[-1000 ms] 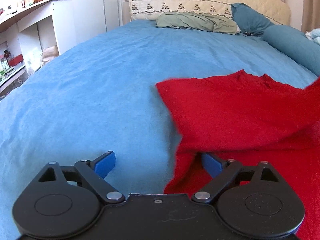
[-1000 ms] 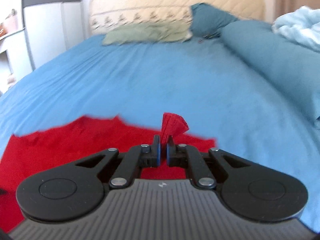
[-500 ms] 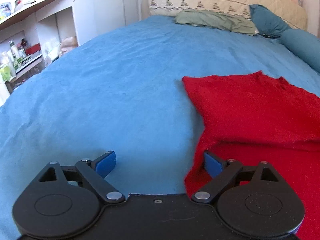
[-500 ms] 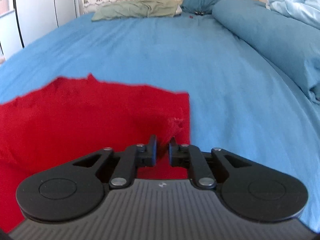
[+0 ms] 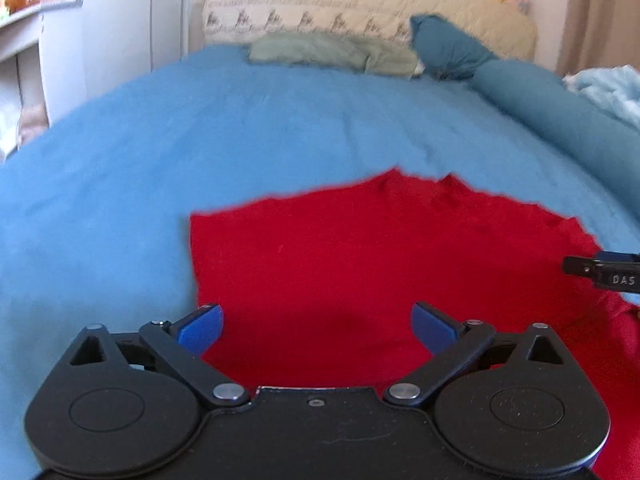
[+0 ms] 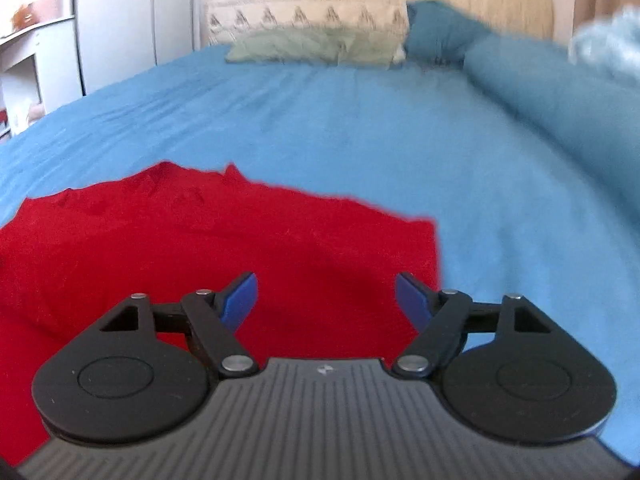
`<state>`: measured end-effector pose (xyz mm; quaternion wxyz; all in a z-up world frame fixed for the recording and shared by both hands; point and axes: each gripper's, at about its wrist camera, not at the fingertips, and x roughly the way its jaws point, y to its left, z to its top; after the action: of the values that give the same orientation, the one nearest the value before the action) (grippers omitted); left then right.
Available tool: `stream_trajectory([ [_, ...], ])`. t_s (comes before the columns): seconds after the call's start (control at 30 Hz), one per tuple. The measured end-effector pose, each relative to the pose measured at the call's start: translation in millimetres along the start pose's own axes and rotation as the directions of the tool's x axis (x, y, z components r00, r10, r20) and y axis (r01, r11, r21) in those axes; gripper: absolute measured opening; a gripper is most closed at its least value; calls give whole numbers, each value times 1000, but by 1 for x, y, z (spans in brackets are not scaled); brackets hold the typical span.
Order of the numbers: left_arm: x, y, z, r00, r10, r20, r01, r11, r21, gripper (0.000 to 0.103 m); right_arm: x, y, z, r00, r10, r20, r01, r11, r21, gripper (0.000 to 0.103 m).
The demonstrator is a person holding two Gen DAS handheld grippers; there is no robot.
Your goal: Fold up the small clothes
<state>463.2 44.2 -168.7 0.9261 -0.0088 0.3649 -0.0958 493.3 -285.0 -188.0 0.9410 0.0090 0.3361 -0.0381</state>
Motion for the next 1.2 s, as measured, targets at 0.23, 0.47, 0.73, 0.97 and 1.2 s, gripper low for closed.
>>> stream_trajectory([
  [0.23, -8, -9, -3, 999, 34, -7, -34, 998, 54, 102, -10, -16, -1, 999, 38, 8, -38, 998, 54, 95],
  [0.47, -107, 0, 4, 993, 50, 111, -58, 996, 62, 103, -117, -34, 14, 992, 70, 106, -66, 997, -42, 95],
  [0.73, -234, 17, -45, 996, 35, 85, -40, 998, 58, 103, -263, -68, -17, 993, 88, 73, -83, 994, -68, 98],
  [0.97, -278, 14, -121, 999, -27, -44, 26, 999, -25, 103, -334, -89, -98, 995, 93, -29, -94, 995, -37, 98],
  [1.2, -268, 8, -183, 982, -53, -183, 36, 995, -98, 90, -349, -94, -180, 986, 73, -153, -68, 997, 37, 96],
])
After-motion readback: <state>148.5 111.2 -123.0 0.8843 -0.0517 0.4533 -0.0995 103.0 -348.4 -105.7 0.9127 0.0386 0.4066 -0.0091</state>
